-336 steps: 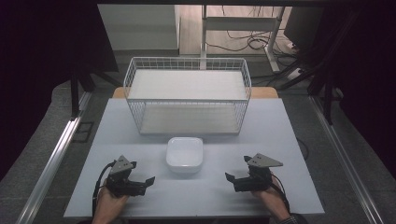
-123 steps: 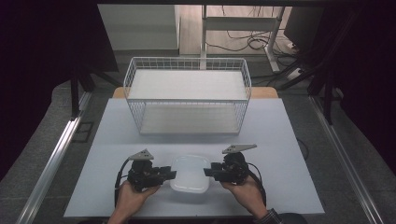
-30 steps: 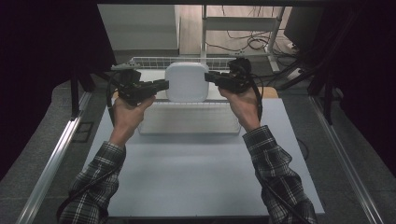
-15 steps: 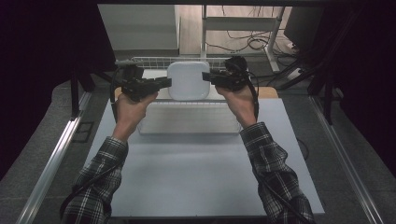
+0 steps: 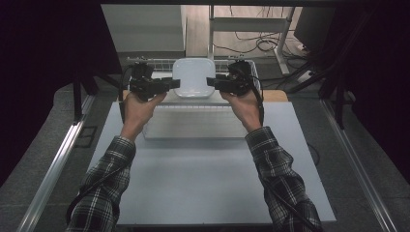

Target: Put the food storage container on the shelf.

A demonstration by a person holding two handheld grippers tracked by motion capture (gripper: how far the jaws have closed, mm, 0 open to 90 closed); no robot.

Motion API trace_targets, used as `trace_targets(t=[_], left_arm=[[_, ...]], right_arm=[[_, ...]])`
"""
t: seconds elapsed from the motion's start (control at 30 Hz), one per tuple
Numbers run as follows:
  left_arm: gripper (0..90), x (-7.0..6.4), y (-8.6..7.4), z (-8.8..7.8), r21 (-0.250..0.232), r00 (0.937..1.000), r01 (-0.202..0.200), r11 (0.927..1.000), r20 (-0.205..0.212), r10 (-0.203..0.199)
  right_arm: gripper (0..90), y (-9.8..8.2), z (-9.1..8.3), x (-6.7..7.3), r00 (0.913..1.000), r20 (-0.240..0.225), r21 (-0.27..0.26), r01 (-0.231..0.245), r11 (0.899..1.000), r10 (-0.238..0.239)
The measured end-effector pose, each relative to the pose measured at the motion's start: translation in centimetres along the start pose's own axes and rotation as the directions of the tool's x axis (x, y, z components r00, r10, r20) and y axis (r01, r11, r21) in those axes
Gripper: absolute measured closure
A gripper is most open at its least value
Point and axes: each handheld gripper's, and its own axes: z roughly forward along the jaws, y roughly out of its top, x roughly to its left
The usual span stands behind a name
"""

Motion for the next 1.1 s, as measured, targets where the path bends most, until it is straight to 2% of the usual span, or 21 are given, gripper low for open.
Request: trace_targets(t=[0.1, 0.13, 0.23, 0.3, 0.4, 0.5, 0.63, 0.73, 0.93, 1.1], left_arm=[[56.1, 0.2, 0.1, 0.4, 0.006, 0.9999, 0.005, 1.0000, -0.009, -0.005], [53.1, 0.3, 0.2, 0.7, 0.007, 0.9997, 0.021, 0.9998, -0.011, -0.021], [50.5, 0.5, 0.3, 0.8, 0.001, 0.9993, 0.035, 0.9994, -0.015, -0.034], [47.0, 0.7, 0.4, 1.0, 0.000, 0.9988, 0.045, 0.9990, -0.020, -0.045], [47.0, 0.6, 0.6, 1.2, -0.008, 0.9983, 0.056, 0.9984, -0.019, -0.056], [46.8, 0.3, 0.6, 1.2, -0.006, 0.9990, 0.043, 0.9991, -0.014, -0.043], [45.4, 0.3, 0.6, 1.3, -0.012, 0.9990, 0.040, 0.9991, -0.022, -0.040], [45.2, 0.4, 0.7, 1.4, -0.031, 0.9985, 0.034, 0.9989, -0.042, -0.036], [39.4, 0.5, 1.1, 1.8, -0.045, 0.9947, -0.007, 0.9990, -0.103, 0.002], [32.9, 0.7, 1.2, 1.2, -0.106, 0.9982, -0.002, 0.9944, -0.060, -0.004]], right_arm=[[55.1, 0.0, 0.2, -0.1, 0.9999, 0.003, -0.003, -0.010, 1.000, 0.010], [53.5, 0.1, 0.3, -0.2, 0.9998, 0.005, -0.006, -0.018, 1.000, 0.018], [51.1, 0.1, 0.4, -0.4, 0.9996, 0.009, -0.007, -0.025, 1.000, 0.025], [48.7, 0.2, 0.6, -0.5, 0.9992, 0.036, -0.013, -0.018, 1.000, 0.019], [47.4, 0.3, 0.8, -0.5, 0.9982, 0.059, -0.012, -0.013, 1.000, 0.014], [47.4, 0.6, 1.1, -0.5, 0.9952, 0.097, -0.016, -0.009, 1.000, 0.011], [47.5, 0.7, 1.4, -0.6, 0.9942, 0.106, -0.022, -0.017, 1.000, 0.019], [47.6, 0.8, 1.5, -0.6, 0.9936, 0.111, -0.023, -0.017, 1.000, 0.020], [44.6, 0.8, 1.8, -0.7, 0.9900, 0.140, -0.028, -0.011, 1.000, 0.015], [38.7, 0.7, 1.7, -0.8, 0.9914, 0.130, -0.035, -0.010, 0.999, 0.015]])
